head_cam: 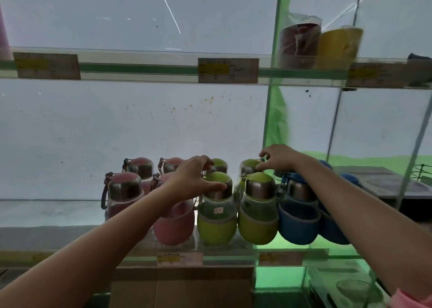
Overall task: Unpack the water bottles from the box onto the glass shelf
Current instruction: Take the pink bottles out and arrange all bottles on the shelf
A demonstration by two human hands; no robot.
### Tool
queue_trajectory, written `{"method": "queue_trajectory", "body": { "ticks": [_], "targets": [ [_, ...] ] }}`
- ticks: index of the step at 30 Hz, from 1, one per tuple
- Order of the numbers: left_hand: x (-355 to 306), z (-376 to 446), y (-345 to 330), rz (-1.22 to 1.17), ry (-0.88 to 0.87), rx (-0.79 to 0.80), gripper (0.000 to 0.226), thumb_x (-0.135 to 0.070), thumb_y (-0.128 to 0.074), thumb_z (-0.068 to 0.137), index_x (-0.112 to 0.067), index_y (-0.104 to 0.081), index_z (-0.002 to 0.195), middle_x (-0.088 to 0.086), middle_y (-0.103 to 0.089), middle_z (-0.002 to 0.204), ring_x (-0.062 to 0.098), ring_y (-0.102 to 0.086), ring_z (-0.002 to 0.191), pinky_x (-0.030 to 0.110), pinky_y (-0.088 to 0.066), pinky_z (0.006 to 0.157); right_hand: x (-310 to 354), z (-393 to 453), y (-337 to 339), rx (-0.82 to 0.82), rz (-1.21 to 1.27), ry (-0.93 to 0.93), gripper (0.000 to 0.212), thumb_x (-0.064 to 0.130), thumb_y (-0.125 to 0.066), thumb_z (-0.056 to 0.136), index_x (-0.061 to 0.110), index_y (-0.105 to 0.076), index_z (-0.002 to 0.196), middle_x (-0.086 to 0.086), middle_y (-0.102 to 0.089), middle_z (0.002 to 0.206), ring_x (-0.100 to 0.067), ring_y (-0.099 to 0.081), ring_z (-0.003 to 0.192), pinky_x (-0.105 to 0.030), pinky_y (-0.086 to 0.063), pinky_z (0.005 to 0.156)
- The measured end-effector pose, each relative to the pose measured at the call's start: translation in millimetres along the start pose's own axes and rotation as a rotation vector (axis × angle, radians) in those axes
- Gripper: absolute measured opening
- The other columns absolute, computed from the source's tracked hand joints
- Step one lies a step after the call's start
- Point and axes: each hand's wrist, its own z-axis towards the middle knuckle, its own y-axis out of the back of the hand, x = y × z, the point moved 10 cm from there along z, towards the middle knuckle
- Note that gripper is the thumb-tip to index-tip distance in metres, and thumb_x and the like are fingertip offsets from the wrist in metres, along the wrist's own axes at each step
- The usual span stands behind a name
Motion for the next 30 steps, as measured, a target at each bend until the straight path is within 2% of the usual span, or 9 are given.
{"method": "queue_trajectory", "body": {
  "ticks": [2,5,8,12,15,19,23,26,30],
  "targets": [
    [-4,4,-9,-0.054,0.029,0.034,0.070,-0.042,-0.079,0.068,-0.011,-0.053,0.125,0.004,-0.062,0.119,0.017,-0.059,0.109,0.033,-0.050,0.093,0,6,-6,-0.004,0.004,-0.026,0.072,0.054,-0.060,0.083,0.010,-0.045,0.137,-0.010,-0.047,0.142,-0.026,-0.048,0.125,-0.033,-0.041,0.098],
    [-6,6,-19,-0.035,0.055,0.058,0.067,-0.043,-0.079,0.067,-0.013,-0.053,0.122,0.002,-0.063,0.114,0.013,-0.058,0.098,0.024,-0.051,0.082,10,15,-15,0.040,-0.168,-0.051,0.081,0.074,-0.045,0.079,0.016,-0.047,0.135,-0.009,-0.048,0.140,-0.026,-0.048,0.124,-0.038,-0.043,0.096],
    [-5,6,-22,-0.040,0.069,0.058,0.065,-0.043,-0.079,0.068,-0.015,-0.052,0.120,0.000,-0.061,0.110,0.013,-0.058,0.097,0.023,-0.050,0.081,16,22,-21,0.067,-0.268,-0.071,0.086,0.081,-0.039,0.075,0.017,-0.052,0.130,-0.006,-0.053,0.134,-0.024,-0.051,0.120,-0.035,-0.043,0.087],
    [-25,15,-23,0.009,-0.011,0.030,0.059,-0.045,-0.077,0.069,-0.013,-0.061,0.115,0.000,-0.065,0.111,0.013,-0.060,0.099,0.024,-0.049,0.083,16,27,-19,0.059,-0.338,-0.086,0.085,0.086,-0.038,0.070,0.021,-0.058,0.122,-0.003,-0.058,0.123,-0.022,-0.055,0.113,-0.034,-0.044,0.083],
    [-41,25,-32,0.020,-0.053,0.067,0.051,-0.046,-0.075,0.071,-0.015,-0.069,0.111,0.000,-0.070,0.109,0.008,-0.059,0.090,0.027,-0.048,0.086,18,28,-16,0.033,-0.382,-0.082,0.069,0.078,-0.041,0.075,0.022,-0.060,0.111,-0.001,-0.060,0.105,-0.020,-0.059,0.098,-0.031,-0.045,0.080],
    [-42,29,-41,-0.037,-0.036,0.117,0.034,-0.038,-0.078,0.071,-0.015,-0.075,0.096,0.002,-0.075,0.094,0.011,-0.066,0.084,0.030,-0.053,0.082,22,30,-17,0.002,-0.246,-0.019,0.045,0.055,-0.053,0.079,0.018,-0.060,0.105,-0.004,-0.062,0.109,-0.020,-0.055,0.089,-0.029,-0.043,0.071],
    [-37,27,-41,-0.033,-0.041,0.105,0.025,-0.030,-0.078,0.072,-0.015,-0.076,0.091,0.002,-0.075,0.089,0.006,-0.062,0.072,0.024,-0.052,0.075,24,26,-19,0.053,-0.114,0.024,0.044,0.045,-0.057,0.081,0.020,-0.060,0.117,-0.005,-0.061,0.115,-0.021,-0.058,0.096,-0.031,-0.050,0.079],
    [-37,29,-41,-0.041,-0.044,0.102,0.024,-0.028,-0.078,0.073,-0.014,-0.076,0.092,0.004,-0.075,0.088,0.006,-0.061,0.072,0.026,-0.052,0.076,20,27,-20,0.095,-0.003,0.036,0.046,0.040,-0.061,0.081,0.024,-0.056,0.123,-0.005,-0.057,0.120,-0.021,-0.057,0.095,-0.030,-0.052,0.079],
    [-36,32,-42,-0.031,-0.030,0.103,0.027,-0.030,-0.078,0.072,-0.013,-0.076,0.093,0.005,-0.075,0.087,0.010,-0.061,0.073,0.029,-0.052,0.075,22,35,-25,0.083,-0.086,0.060,0.054,0.054,-0.062,0.079,0.024,-0.053,0.124,-0.006,-0.055,0.120,-0.021,-0.054,0.099,-0.029,-0.046,0.076]
  ]
}}
